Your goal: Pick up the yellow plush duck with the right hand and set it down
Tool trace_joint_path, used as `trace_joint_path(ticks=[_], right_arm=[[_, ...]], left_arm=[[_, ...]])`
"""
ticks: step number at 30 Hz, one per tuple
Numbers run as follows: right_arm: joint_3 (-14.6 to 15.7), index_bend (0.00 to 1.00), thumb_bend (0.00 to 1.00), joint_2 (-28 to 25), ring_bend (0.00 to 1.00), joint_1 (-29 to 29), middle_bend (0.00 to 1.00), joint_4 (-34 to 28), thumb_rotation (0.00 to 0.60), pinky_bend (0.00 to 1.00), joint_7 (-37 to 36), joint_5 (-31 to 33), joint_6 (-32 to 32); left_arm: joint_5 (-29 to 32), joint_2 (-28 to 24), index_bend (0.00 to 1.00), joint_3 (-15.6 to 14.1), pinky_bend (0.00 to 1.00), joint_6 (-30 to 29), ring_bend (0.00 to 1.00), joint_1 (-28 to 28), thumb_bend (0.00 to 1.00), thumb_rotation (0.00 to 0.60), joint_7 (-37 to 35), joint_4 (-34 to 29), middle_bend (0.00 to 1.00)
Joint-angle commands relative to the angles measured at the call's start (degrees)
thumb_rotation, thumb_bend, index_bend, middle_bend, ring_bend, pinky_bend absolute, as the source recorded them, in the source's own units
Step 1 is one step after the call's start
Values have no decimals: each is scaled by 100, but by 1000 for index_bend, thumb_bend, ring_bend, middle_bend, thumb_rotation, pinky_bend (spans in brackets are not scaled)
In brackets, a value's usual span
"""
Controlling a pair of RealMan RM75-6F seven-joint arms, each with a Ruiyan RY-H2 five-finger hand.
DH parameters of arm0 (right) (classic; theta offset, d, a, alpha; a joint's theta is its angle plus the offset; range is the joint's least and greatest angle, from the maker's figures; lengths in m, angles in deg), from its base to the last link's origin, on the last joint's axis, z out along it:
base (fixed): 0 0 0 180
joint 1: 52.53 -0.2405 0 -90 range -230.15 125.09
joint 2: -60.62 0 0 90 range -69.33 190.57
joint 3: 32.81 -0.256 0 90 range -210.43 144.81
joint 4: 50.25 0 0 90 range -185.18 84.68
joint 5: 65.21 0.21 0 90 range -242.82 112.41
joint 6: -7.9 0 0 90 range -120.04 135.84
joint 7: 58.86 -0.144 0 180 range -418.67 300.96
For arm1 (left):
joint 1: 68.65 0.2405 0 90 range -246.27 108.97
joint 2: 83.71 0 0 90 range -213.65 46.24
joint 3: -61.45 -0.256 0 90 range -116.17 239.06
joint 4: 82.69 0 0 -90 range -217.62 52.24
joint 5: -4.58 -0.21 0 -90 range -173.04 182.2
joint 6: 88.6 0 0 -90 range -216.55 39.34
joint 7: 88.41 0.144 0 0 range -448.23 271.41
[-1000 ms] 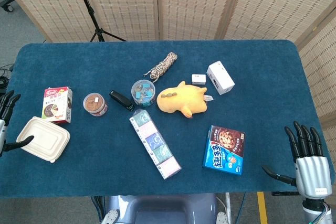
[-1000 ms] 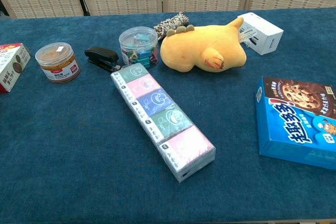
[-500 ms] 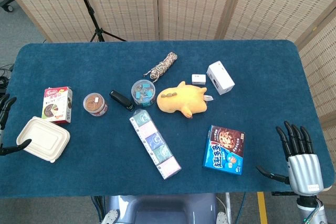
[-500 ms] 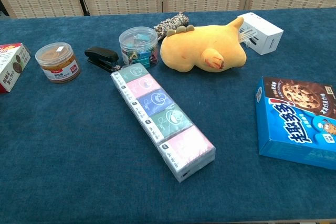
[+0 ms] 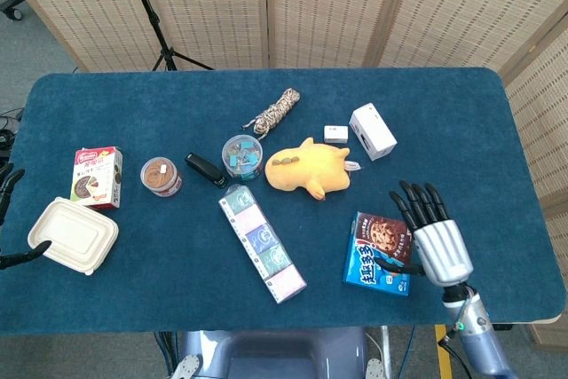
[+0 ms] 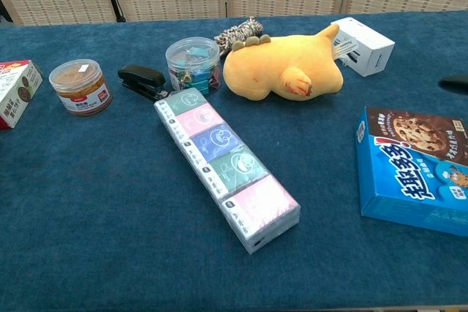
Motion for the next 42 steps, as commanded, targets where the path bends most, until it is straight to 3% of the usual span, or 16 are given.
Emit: trace_joint_path(ticks=[1,9,23,35,42], right_arm=[[-384,0,0,473,0,-436,0,52,180,0,530,351,411],[-923,0,0,1611,0,-1320,0,1003,169,0,944,1134,981],[-982,0,0,3261,0,-2577,0,2962,153,0,834,1487,1642],[-1254,0,0,4151,0,-3510,0,4509,153,0,770,1840,2098],[-1227,0,0,4261,0,-3622,0,4981,155,0,544,1933,2056]], left_arm=[[-14,-7,0,-12,0,6,0,6,0,600,-28,4,0],[-24,-53,0,-6,0,-5,0,23,0,600,-218,47,0],[143,-151,0,44,0,108,0,10,0,600,-502,98,0],[190,-150,0,47,0,175,0,-7,0,600,-477,100,0],[223,-174,0,57,0,194,0,-3,0,600,-550,124,0]])
